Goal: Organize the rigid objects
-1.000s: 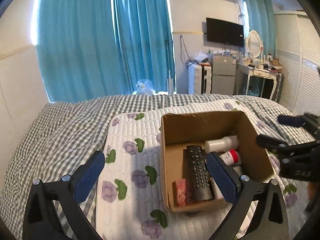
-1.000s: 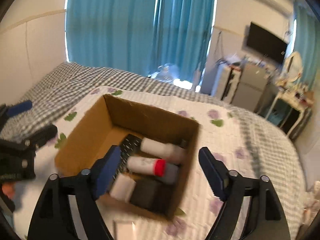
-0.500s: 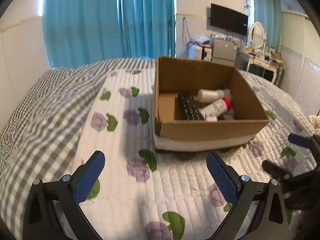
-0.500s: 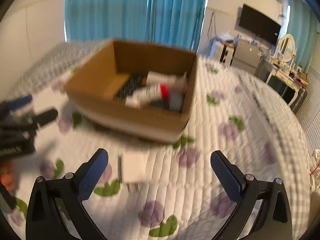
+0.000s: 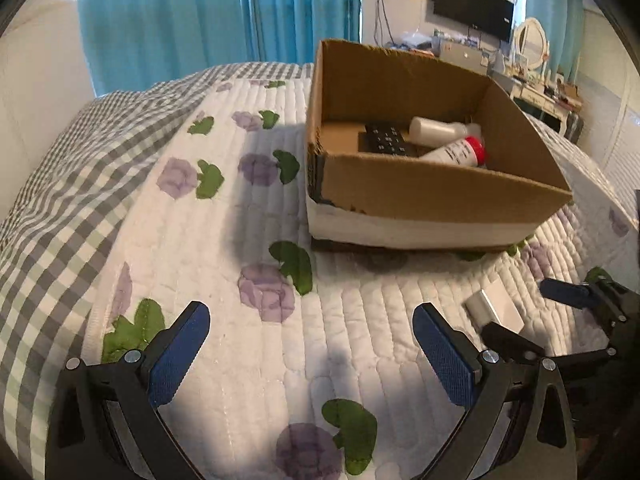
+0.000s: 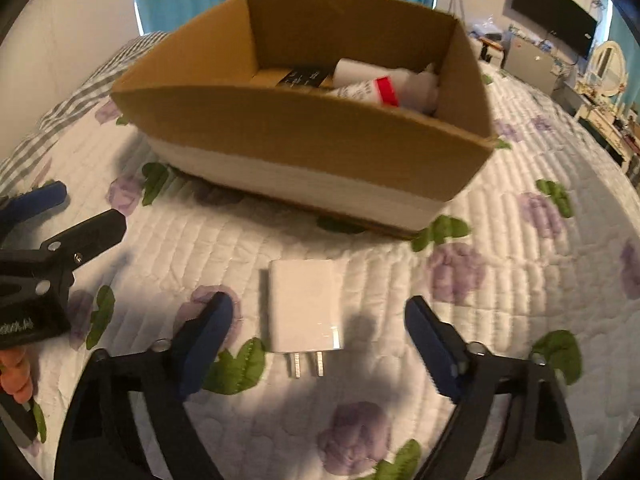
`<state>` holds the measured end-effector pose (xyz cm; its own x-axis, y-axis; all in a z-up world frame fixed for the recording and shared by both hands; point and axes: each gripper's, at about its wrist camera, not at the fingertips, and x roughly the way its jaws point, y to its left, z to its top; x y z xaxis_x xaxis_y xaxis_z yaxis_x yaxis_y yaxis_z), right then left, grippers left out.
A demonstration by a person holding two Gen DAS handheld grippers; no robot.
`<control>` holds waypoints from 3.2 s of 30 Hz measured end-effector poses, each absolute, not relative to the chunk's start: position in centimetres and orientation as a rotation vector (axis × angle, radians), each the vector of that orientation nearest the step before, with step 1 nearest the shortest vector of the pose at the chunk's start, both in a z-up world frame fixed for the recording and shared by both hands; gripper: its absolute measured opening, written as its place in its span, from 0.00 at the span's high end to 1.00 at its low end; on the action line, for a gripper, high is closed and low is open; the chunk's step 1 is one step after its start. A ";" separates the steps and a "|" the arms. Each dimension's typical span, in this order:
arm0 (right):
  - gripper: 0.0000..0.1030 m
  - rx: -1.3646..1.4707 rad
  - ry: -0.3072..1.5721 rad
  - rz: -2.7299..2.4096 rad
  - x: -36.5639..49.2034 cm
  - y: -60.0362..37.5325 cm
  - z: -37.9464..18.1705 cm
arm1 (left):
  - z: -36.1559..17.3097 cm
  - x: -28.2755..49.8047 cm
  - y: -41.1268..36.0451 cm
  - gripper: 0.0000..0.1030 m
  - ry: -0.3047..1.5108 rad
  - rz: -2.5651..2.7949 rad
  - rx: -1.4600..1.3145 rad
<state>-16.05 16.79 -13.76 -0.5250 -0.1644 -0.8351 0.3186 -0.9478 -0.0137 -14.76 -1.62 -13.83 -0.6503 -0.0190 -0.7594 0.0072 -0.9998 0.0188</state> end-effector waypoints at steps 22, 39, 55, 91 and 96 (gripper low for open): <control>0.61 1.192 0.224 -2.539 -11.4 17.7 -9.1 | -12.3 -13.5 -1.5 0.00 -0.040 -2.860 1.273; 0.61 0.825 0.237 -2.618 -17.2 14.6 5.2 | 0.8 -18.3 -3.1 0.00 -0.054 -2.975 0.920; 0.61 1.191 0.125 -2.533 -33.6 10.0 -3.8 | -5.0 -28.8 -7.1 0.00 -0.024 -2.920 0.936; 0.00 0.442 0.082 -2.939 -6.3 21.6 17.5 | 11.1 -7.9 0.3 0.00 -0.083 -3.181 0.340; 0.00 0.422 0.100 -2.998 -8.2 22.1 12.0 | 7.4 -8.8 0.8 0.00 -0.097 -3.164 0.357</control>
